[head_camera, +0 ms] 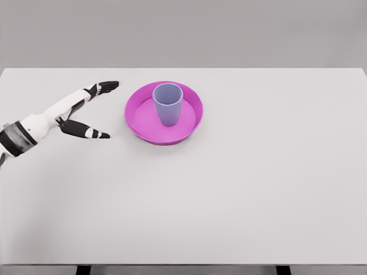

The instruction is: Flip the cup with left arm and place it on the plate

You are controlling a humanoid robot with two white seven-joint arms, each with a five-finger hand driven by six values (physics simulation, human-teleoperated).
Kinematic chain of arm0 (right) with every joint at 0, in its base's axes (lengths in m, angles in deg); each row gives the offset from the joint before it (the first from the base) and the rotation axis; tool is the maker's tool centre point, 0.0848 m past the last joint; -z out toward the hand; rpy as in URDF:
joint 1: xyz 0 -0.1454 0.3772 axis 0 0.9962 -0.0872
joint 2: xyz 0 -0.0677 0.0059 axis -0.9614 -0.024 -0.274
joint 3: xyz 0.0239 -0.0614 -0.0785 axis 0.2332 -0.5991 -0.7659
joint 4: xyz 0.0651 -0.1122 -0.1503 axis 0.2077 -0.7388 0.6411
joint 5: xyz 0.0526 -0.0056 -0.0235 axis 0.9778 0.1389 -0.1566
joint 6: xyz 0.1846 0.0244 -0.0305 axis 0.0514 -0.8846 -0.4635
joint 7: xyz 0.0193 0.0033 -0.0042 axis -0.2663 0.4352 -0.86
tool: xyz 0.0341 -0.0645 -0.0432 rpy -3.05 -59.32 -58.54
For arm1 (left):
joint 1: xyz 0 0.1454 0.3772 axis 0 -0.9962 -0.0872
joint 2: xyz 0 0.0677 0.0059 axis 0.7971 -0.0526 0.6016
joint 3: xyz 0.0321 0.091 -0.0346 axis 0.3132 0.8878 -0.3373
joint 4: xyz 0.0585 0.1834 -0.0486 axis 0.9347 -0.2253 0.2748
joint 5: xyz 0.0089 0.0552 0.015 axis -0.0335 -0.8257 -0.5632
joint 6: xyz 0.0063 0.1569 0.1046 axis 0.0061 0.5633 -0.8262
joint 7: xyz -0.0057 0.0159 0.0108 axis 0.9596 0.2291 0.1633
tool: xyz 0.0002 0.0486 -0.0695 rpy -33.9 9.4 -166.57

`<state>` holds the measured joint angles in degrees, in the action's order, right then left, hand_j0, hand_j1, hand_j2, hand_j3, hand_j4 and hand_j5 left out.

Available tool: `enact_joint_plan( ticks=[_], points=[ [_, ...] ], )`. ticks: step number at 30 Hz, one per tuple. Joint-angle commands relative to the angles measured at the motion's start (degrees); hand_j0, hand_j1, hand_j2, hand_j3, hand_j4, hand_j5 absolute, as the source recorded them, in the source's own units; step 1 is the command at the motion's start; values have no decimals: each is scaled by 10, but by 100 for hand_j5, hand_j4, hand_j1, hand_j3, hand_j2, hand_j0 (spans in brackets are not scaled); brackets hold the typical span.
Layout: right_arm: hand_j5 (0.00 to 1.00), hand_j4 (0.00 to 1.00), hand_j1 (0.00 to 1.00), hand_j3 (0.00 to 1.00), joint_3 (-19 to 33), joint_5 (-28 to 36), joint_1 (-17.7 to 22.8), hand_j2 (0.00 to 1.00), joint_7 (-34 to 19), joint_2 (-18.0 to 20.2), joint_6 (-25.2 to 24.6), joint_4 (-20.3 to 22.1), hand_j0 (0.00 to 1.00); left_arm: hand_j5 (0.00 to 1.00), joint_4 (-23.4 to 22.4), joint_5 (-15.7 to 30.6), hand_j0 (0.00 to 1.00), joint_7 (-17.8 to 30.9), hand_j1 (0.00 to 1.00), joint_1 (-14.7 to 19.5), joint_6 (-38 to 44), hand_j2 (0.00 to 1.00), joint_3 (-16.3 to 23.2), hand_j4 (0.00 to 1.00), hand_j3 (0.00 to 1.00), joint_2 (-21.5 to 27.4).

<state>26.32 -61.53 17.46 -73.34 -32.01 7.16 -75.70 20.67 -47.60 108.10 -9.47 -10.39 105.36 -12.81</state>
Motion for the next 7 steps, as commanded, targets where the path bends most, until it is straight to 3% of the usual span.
enact_joint_plan(
  ticks=[1, 4, 7],
  points=[
    [100, 100, 100, 100, 0, 0, 0, 100, 0, 0, 0, 0, 100, 100, 44, -23, 100, -1, 100, -1, -2, 100, 1, 100, 100, 71],
    [100, 100, 100, 100, 0, 0, 1, 100, 0, 0, 0, 0, 100, 100, 70, -40, 100, -1, 100, -7, 1, 100, 1, 100, 100, 113],
    [100, 100, 100, 100, 0, 0, 0, 100, 0, 0, 0, 0, 100, 100, 71, -42, 100, -3, 100, -8, 3, 100, -1, 100, 100, 122]
  ],
)
